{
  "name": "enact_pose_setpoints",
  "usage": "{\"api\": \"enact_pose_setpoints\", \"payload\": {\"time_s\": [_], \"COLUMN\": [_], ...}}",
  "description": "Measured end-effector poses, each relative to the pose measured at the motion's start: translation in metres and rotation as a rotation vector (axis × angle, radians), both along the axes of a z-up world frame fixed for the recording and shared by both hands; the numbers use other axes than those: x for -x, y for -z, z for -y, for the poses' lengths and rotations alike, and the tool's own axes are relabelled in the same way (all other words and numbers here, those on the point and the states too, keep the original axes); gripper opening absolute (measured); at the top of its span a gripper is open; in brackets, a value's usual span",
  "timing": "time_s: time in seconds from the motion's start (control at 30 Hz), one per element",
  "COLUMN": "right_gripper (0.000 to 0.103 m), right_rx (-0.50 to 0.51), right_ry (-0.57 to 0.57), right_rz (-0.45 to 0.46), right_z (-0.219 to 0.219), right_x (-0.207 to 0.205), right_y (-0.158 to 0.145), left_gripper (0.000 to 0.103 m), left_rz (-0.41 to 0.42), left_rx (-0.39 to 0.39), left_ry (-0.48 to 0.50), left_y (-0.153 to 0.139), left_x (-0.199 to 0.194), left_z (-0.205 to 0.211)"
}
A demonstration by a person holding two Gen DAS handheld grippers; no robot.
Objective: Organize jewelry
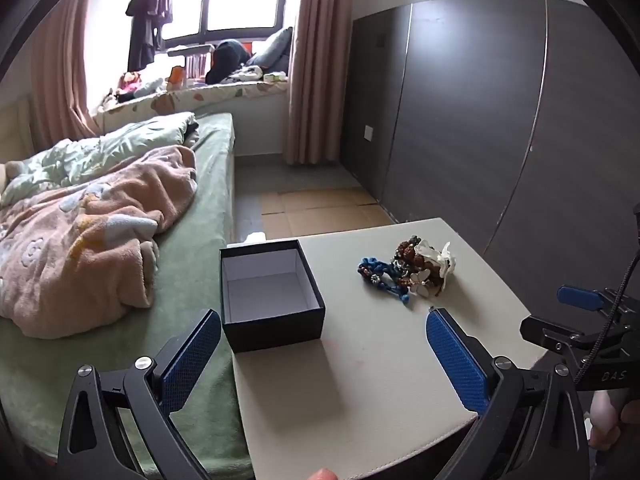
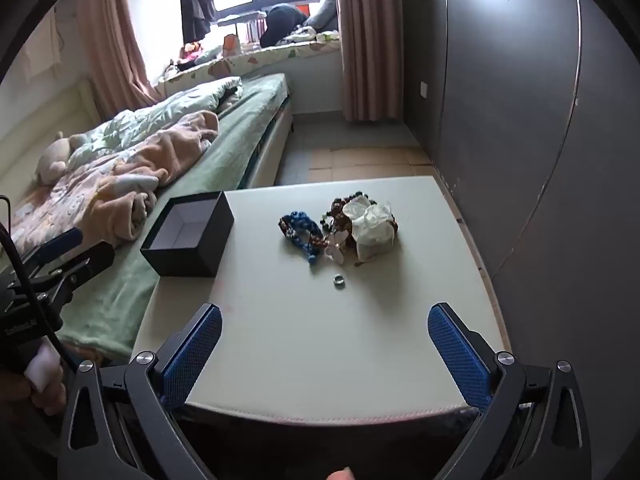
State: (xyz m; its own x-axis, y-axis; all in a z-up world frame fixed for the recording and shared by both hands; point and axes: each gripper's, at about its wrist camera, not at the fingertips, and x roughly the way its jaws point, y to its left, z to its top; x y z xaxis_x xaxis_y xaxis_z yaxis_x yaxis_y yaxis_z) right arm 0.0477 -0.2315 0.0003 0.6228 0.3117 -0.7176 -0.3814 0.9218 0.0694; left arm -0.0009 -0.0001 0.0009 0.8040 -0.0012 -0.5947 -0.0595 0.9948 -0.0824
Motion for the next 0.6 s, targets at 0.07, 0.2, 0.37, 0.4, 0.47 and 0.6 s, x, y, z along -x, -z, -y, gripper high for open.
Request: {"api": "enact_pose_setpoints", "payload": {"time_s": [0.07, 0.2, 0.37, 0.4, 0.47, 0.6], "right_gripper": [0.103, 0.103, 0.103, 0.103, 0.103, 0.103], "right_rx": [0.001, -0.008, -0.017, -0.016, -0.023, -0.024], "right_ry": [-0.003, -0.002, 0.001, 0.001, -0.001, -0.009], "right_rz": [0.005, -0.038, -0.043, -0.049, -0.042, -0.036], "right_z": [0.001, 0.0, -0.002, -0.003, -0.002, -0.002], "right_x": [0.002, 0.002, 0.0, -0.001, 0.001, 0.002], "right_y": [-0.002, -0.003, 0.0, 0.001, 0.0, 0.0], "left_gripper": [0.103, 0.103, 0.103, 0.103, 0.103, 0.103], "left_rz": [0.008, 0.007, -0.01, -0.007, -0.009, -0.011], "left_rx": [0.005, 0.038, 0.043, 0.046, 0.041, 0.038], "left_ry": [0.012, 0.051, 0.082, 0.084, 0.086, 0.086], "left_y": [-0.002, 0.0, 0.002, 0.001, 0.002, 0.001], "left_x": [0.002, 0.0, 0.004, 0.006, 0.005, 0.004], "left_z": [0.0, -0.006, 0.007, 0.007, 0.009, 0.01]}}
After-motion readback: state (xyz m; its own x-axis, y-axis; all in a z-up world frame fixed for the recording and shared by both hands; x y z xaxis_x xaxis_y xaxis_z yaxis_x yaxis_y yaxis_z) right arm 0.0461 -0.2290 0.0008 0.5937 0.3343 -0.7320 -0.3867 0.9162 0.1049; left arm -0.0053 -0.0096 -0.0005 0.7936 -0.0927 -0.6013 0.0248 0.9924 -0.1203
